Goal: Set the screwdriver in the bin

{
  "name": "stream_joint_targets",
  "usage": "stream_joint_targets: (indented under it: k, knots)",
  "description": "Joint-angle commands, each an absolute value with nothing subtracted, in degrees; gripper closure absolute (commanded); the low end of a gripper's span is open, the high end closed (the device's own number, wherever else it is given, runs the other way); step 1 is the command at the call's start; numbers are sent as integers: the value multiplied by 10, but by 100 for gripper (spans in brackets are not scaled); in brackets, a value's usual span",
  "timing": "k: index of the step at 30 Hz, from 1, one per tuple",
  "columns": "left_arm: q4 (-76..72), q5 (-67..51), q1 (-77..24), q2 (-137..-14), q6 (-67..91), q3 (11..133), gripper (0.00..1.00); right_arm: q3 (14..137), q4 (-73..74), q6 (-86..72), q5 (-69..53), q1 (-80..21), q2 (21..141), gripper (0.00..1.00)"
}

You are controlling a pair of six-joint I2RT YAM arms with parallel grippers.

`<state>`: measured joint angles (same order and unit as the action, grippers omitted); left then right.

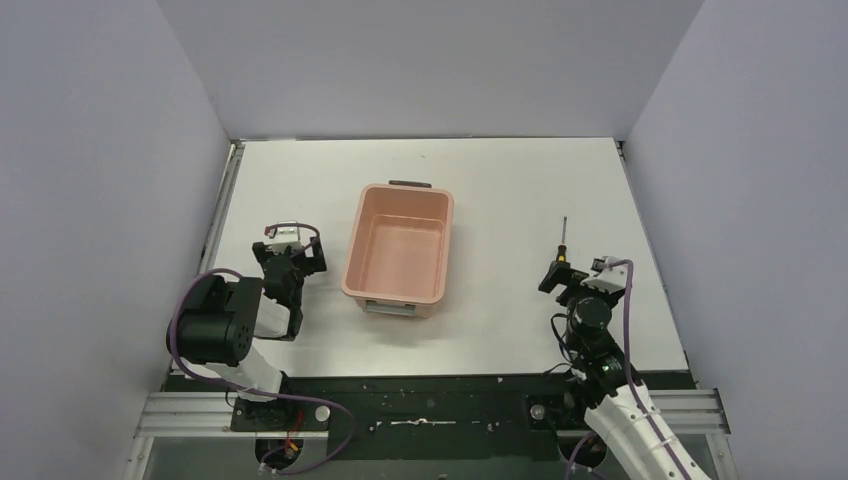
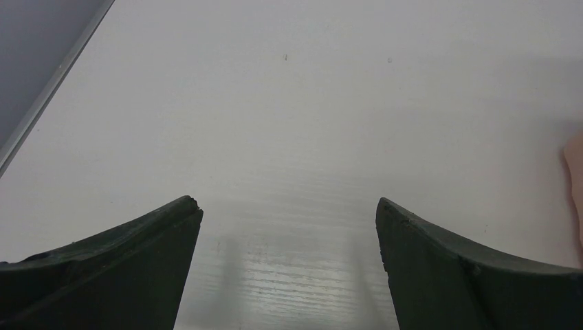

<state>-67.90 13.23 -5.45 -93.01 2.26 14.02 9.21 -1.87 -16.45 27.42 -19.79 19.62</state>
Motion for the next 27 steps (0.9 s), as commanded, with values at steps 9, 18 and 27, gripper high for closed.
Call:
stream_joint_targets:
  k: [9, 18, 27]
  knots:
    - [-695, 121, -51, -923, 16, 144, 3, 410, 154, -229, 290, -139, 530, 0]
    - [-695, 121, -51, -922, 16, 144, 3, 647, 331, -188, 55, 23, 861, 3]
    - [-695, 121, -51, -923, 16, 144, 3, 652, 293, -156, 22, 36, 1028, 40]
